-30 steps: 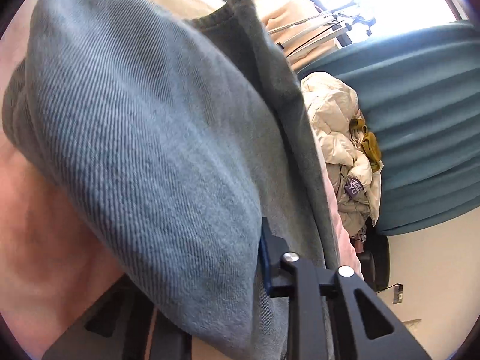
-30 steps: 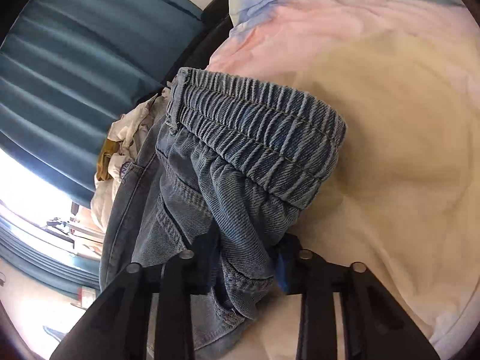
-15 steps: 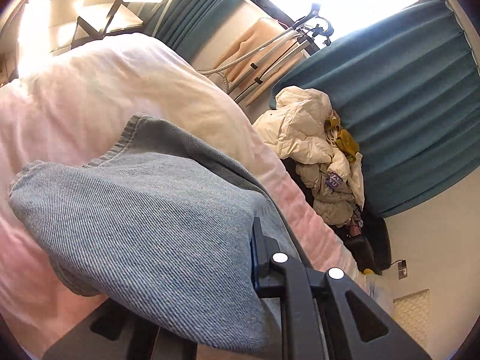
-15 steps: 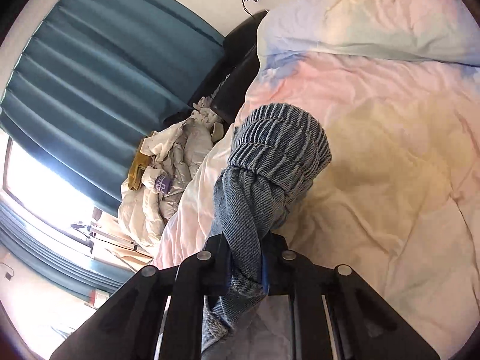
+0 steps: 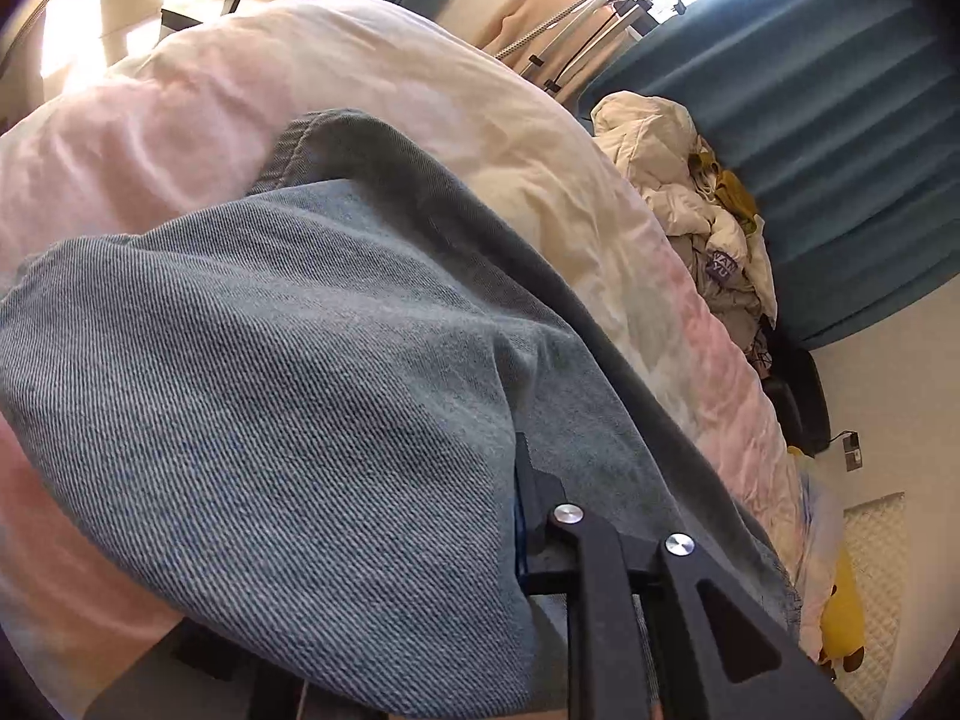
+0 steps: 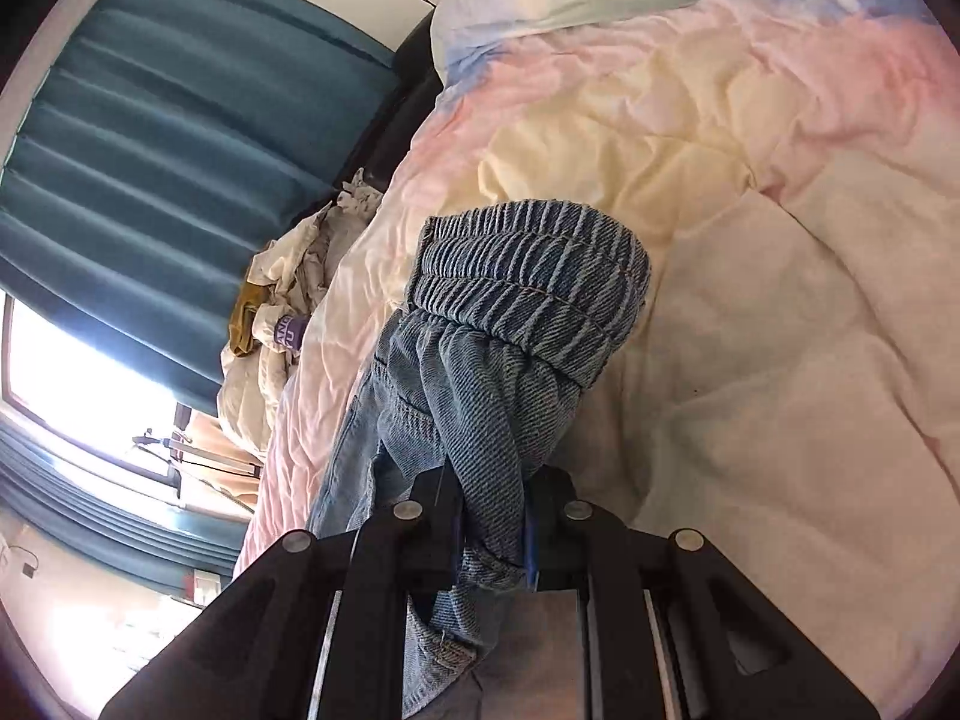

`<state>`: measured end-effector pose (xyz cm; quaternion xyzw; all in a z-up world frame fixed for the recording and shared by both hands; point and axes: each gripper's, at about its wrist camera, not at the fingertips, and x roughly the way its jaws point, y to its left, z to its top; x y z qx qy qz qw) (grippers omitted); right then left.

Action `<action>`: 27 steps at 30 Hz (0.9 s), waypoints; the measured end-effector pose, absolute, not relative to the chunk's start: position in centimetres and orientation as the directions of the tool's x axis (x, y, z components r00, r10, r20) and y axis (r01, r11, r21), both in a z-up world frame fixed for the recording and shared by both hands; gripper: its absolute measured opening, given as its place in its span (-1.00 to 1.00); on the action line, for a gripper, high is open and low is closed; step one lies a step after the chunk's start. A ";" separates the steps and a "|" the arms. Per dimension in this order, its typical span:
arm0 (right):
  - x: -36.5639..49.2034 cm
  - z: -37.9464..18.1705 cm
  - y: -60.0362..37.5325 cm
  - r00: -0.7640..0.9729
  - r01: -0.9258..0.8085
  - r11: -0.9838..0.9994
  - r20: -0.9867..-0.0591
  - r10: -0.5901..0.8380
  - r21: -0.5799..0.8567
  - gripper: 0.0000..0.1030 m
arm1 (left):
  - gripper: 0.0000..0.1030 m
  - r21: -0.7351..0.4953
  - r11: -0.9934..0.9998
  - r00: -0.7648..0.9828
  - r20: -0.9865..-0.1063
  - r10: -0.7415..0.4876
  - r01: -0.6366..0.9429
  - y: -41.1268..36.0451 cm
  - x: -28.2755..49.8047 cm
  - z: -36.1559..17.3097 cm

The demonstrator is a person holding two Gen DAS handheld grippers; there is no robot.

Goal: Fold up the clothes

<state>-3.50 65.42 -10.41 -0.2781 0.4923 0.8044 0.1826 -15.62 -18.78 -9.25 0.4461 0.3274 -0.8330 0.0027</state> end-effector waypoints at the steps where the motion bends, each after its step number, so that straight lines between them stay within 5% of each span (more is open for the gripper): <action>1: -3.7 -10.4 65.4 -0.773 -0.574 -0.455 -0.634 0.026 0.681 -0.74 | -0.58 -0.522 -0.804 -0.601 -0.750 0.275 0.284 -18.5 -15.2 -8.8; 5: -4.1 -11.0 65.3 -0.754 -0.598 -0.456 -0.655 0.044 0.659 -0.74 | -0.12 -0.434 -0.871 -0.599 -0.769 0.224 0.232 -17.2 -13.6 -7.1; 11: -4.2 -11.7 65.5 -0.738 -0.609 -0.471 -0.674 0.042 0.638 -0.74 | -0.12 -0.305 -0.940 -0.609 -0.778 0.153 0.154 -15.5 -11.1 -3.9; 19: -3.8 -12.4 65.6 -0.744 -0.597 -0.486 -0.667 0.037 0.638 -0.74 | -0.11 -0.231 -0.971 -0.722 -0.682 0.113 0.066 -10.9 -8.5 1.3; 27: -4.1 -11.4 65.0 -0.739 -0.597 -0.524 -0.670 0.067 0.607 -0.74 | -0.11 -0.190 -0.981 -0.675 -0.721 0.158 -0.027 -2.7 -12.5 -3.6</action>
